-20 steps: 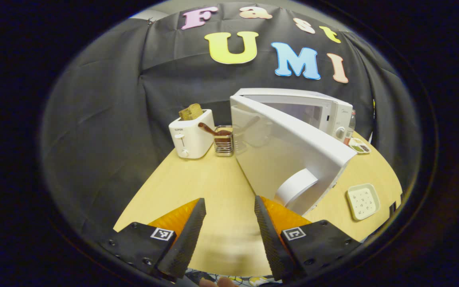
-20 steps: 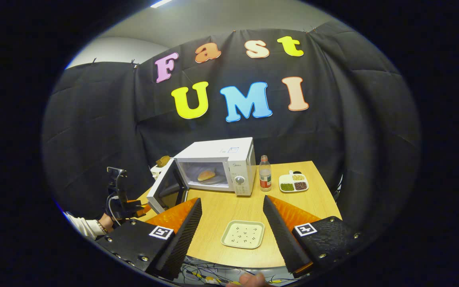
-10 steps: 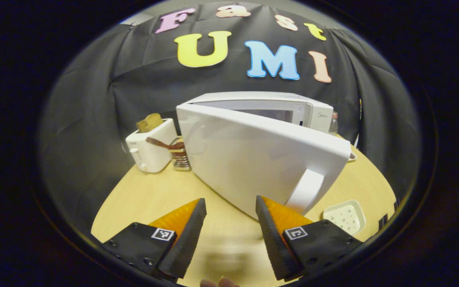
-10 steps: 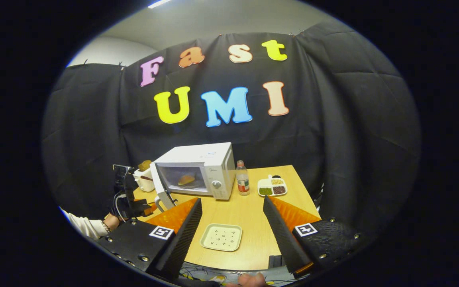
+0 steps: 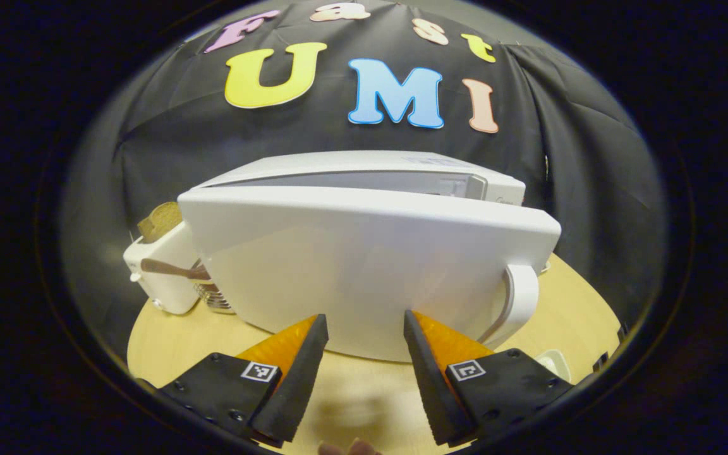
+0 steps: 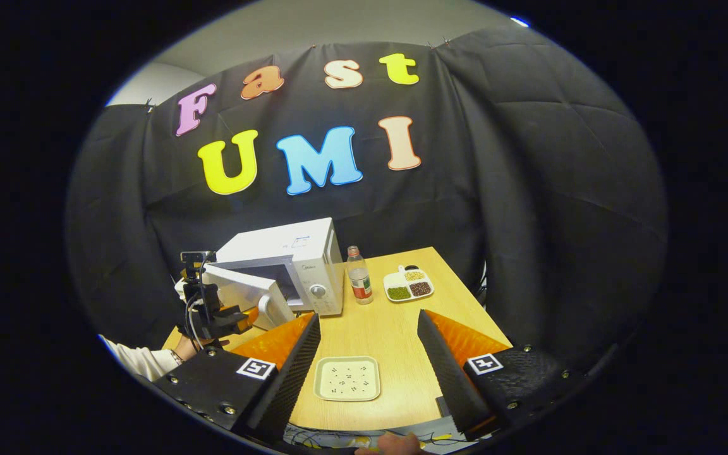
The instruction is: Open the microwave oven with the left hand, put the food in, and close the microwave oven.
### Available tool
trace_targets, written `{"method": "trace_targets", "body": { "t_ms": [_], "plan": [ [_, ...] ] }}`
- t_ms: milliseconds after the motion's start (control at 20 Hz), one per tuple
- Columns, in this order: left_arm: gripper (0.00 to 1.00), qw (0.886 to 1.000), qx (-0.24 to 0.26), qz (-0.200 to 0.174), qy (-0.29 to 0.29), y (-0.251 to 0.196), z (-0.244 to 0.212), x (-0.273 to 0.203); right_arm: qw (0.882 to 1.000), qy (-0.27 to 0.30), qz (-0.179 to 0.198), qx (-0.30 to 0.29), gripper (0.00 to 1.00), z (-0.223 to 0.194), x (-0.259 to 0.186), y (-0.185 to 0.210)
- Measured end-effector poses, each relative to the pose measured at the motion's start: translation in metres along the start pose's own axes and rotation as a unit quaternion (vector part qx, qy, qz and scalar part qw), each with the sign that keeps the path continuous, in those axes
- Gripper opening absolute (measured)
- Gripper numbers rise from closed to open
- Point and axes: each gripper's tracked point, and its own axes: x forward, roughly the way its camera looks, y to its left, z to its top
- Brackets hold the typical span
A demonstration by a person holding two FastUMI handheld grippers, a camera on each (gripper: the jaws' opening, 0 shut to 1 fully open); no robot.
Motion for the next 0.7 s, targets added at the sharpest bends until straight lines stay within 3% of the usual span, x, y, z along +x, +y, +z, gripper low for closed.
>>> {"method": "trace_targets", "body": {
  "t_ms": [350, 450, 600, 700],
  "plan": [
    [0.83, 1.0, -0.001, -0.013, -0.015, -0.01, 0.034, 0.057, 0.999, 0.007, -0.038, 0.008, 0.94, 0.005, 0.017, -0.009],
    [0.83, 0.999, -0.043, -0.021, -0.004, -0.016, 0.027, 0.061, 0.999, 0.012, -0.043, 0.005, 0.94, 0.004, 0.023, -0.012],
    [0.83, 0.998, -0.06, -0.013, 0.008, -0.015, 0.021, 0.068, 0.999, 0.014, -0.042, 0.007, 0.95, 0.008, 0.03, -0.015],
    [0.83, 0.997, -0.067, -0.029, 0.014, -0.021, 0.019, 0.071, 0.999, 0.012, -0.041, 0.003, 0.94, 0.01, 0.035, -0.017]
  ]
}}
